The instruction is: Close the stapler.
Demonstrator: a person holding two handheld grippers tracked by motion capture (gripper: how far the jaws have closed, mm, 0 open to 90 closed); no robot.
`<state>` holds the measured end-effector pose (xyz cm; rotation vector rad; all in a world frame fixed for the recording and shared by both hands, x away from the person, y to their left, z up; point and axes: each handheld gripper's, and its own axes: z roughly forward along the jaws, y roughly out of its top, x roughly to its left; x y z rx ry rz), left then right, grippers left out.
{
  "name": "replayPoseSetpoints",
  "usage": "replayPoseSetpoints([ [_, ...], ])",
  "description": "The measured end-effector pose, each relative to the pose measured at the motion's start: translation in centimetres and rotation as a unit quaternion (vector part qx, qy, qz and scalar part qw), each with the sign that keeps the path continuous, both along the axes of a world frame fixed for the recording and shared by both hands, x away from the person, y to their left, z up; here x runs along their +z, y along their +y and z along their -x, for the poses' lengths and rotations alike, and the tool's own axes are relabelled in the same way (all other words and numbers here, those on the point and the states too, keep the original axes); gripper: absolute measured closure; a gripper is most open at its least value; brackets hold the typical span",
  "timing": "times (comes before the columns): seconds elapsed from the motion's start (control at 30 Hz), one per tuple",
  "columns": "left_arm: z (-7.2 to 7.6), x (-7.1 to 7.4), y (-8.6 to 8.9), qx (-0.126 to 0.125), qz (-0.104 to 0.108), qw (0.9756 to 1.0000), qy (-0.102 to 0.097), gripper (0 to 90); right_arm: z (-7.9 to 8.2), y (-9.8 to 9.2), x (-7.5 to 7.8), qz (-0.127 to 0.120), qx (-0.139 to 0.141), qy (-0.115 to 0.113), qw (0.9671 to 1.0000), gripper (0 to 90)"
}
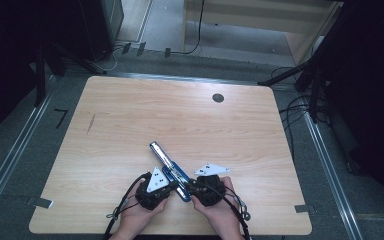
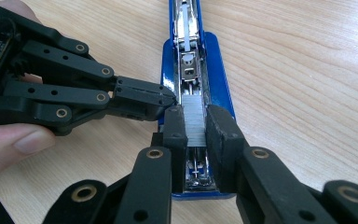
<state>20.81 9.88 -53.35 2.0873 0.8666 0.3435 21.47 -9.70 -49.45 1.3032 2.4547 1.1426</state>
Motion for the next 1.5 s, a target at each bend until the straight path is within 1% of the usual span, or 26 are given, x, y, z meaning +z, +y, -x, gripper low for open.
replayPoseSetpoints([
  [0.2, 0.0, -0.01, -0.01, -0.001, 0.0, 1.0, -0.001, 90.0, 0.07, 0.12, -0.03, 0.006, 0.0, 0.002, 1.0, 79.8],
  [0.43, 0.0, 0.0, -0.01, -0.001, -0.001, 1.0, -0.001, 90.0, 0.08, 0.36, -0.03, 0.019, 0.002, -0.002, 0.9998, 79.8],
  [0.5, 0.0, 0.0, -0.01, -0.001, 0.0, 1.0, -0.001, 90.0, 0.08, 0.41, -0.04, 0.019, 0.002, 0.0, 0.9998, 79.8],
  [0.87, 0.01, 0.01, -0.02, 0.0, -0.002, 1.0, -0.001, 90.0, 0.0, 0.58, -0.17, 0.025, 0.004, -0.009, 0.9996, 79.3],
  [1.1, 0.01, 0.0, -0.02, 0.0, -0.002, 1.0, -0.001, 90.0, -0.01, 0.56, -0.16, 0.026, 0.006, -0.008, 0.9996, 79.0],
  [1.2, 0.01, 0.01, -0.01, -0.001, -0.002, 1.0, -0.001, 90.0, -0.02, 0.59, -0.25, 0.029, 0.004, -0.004, 0.9996, 77.2],
  [1.33, 0.0, 0.0, -0.01, -0.001, -0.001, 1.0, -0.001, 90.0, -0.07, 0.47, -0.3, 0.027, 0.004, -0.002, 0.9996, 75.9],
  [1.4, 0.0, 0.0, -0.02, -0.001, -0.001, 1.0, -0.001, 90.0, -0.1, 0.34, -0.19, 0.02, 0.002, 0.0, 0.9998, 74.4],
  [1.43, 0.0, 0.0, -0.01, -0.001, -0.001, 1.0, -0.001, 90.0, -0.11, 0.24, -0.07, 0.013, 0.002, 0.001, 0.9999, 73.6],
  [1.5, 0.01, 0.01, -0.02, 0.0, -0.001, 1.0, -0.001, 90.0, -0.14, 0.08, 0.13, 0.005, -0.001, -0.003, 1.0, 73.5],
])
